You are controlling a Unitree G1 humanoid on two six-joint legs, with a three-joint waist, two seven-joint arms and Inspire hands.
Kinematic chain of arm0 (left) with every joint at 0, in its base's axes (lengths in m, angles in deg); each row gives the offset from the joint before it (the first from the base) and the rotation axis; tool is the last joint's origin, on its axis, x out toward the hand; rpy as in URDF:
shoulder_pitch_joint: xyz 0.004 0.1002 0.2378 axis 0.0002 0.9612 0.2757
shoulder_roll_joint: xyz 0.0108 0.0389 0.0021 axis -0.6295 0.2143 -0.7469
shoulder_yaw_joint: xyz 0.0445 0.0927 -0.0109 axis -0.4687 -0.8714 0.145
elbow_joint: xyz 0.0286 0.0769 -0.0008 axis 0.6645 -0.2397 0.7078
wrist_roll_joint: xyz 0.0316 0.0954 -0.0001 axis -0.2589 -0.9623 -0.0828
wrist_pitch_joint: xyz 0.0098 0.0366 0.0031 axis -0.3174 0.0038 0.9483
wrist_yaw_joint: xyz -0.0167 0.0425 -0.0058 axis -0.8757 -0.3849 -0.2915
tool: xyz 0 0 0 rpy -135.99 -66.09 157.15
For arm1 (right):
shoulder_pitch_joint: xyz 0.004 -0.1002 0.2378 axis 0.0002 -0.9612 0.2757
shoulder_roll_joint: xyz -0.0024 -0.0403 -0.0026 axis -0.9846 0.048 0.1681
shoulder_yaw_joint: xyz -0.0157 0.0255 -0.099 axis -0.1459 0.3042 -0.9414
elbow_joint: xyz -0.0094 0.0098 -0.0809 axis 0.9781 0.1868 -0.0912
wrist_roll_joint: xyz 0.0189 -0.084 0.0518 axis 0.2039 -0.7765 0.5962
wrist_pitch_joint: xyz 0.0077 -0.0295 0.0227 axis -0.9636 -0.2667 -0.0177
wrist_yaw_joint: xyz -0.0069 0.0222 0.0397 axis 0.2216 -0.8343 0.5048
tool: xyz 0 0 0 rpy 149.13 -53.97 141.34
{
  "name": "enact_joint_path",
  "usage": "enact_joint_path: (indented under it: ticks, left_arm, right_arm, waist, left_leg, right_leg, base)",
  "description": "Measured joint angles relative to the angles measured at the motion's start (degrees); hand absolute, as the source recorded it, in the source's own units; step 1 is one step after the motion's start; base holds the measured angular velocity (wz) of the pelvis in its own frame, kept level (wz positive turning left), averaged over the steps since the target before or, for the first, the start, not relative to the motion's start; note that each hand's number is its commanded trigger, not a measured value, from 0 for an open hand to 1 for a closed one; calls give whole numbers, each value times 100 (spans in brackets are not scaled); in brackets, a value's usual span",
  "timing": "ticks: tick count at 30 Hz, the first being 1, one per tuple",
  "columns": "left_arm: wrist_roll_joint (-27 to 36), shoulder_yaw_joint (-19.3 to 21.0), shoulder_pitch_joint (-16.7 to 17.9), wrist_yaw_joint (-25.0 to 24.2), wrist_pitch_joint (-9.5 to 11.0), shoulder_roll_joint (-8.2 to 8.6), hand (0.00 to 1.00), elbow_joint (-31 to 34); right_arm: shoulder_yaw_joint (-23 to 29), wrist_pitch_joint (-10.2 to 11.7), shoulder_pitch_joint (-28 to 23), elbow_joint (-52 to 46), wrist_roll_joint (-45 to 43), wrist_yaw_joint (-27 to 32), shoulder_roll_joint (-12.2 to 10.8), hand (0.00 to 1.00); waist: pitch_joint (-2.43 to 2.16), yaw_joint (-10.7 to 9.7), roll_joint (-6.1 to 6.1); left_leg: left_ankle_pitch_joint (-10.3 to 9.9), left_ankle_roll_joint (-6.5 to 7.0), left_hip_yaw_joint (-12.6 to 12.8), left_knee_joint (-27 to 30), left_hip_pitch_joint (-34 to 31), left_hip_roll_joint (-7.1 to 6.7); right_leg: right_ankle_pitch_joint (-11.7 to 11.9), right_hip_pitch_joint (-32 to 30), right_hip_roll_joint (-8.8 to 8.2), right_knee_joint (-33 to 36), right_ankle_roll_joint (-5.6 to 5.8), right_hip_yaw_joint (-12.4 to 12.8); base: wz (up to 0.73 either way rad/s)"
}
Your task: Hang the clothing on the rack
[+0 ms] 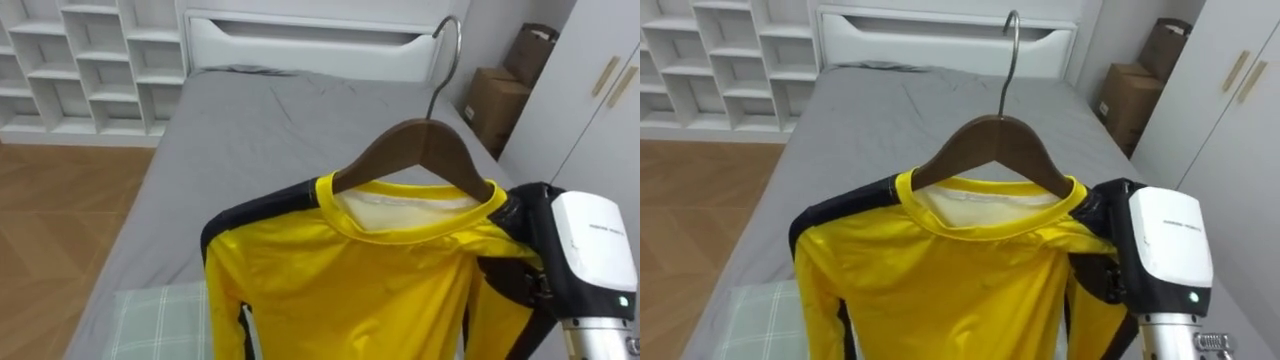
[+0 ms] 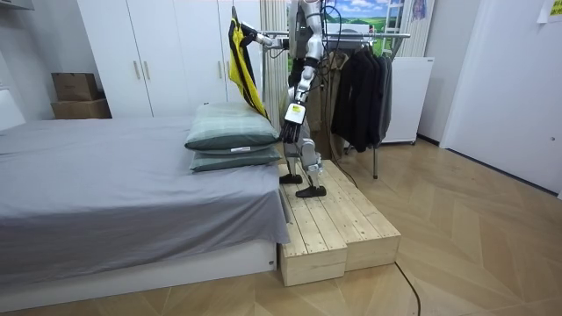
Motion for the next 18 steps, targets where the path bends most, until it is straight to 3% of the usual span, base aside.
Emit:
enact_joint_path:
  ticks: [12, 18]
  left_arm:
    - [-30, 1, 18, -99, -78, 21, 0, -226]
    - [-380, -1, -7, -145, -221, 17, 0, -235]
  right_arm:
    - [-20, -5, 0, -269, -11, -212, -54, 100]
    - [-55, -5, -111, -410, -23, -313, -161, 100]
  waist:
    - [27, 2, -46]
    - [30, -39, -62]
  left_leg:
    - [-42, -27, 222, -3, 35, 17]
    - [-96, -30, 630, 36, -36, 9]
  right_leg:
    - [19, -53, 60, 28, -29, 187]
    - [67, -301, 177, 119, -41, 555]
  base:
    - [-10]
    - [-35]
